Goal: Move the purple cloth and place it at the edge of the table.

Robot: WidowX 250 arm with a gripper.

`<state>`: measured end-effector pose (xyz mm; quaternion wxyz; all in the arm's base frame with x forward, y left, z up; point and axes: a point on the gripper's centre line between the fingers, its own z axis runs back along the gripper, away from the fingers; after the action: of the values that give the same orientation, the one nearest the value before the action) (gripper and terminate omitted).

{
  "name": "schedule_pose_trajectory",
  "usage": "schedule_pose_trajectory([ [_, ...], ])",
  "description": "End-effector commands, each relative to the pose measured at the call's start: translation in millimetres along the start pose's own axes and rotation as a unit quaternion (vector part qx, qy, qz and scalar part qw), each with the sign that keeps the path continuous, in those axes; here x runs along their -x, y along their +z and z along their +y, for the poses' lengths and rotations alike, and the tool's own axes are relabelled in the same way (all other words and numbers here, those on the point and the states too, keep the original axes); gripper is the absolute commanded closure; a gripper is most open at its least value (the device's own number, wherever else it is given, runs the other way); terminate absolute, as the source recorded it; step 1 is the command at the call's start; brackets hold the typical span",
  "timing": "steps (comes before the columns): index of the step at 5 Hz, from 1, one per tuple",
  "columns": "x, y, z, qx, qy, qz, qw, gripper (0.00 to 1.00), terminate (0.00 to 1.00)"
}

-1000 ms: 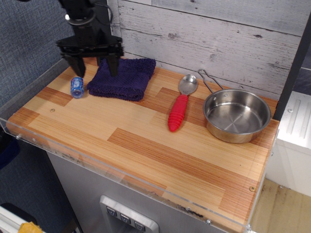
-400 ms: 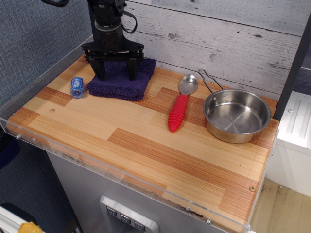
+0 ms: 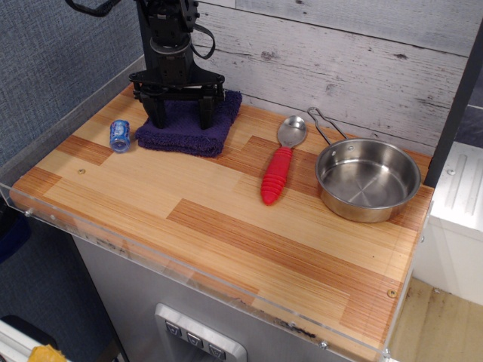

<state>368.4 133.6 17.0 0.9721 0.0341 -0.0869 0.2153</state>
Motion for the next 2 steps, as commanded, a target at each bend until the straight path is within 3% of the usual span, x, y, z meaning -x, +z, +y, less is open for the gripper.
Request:
schedule_pose_trajectory([
  [1, 27.8, -0.1, 12.4, -0.014, -0.016, 0.018, 0.9996, 0.00, 0.00],
  [2, 42.9, 5.8, 17.3, -0.020, -0.028, 0.020, 0.9992, 0.00, 0.00],
])
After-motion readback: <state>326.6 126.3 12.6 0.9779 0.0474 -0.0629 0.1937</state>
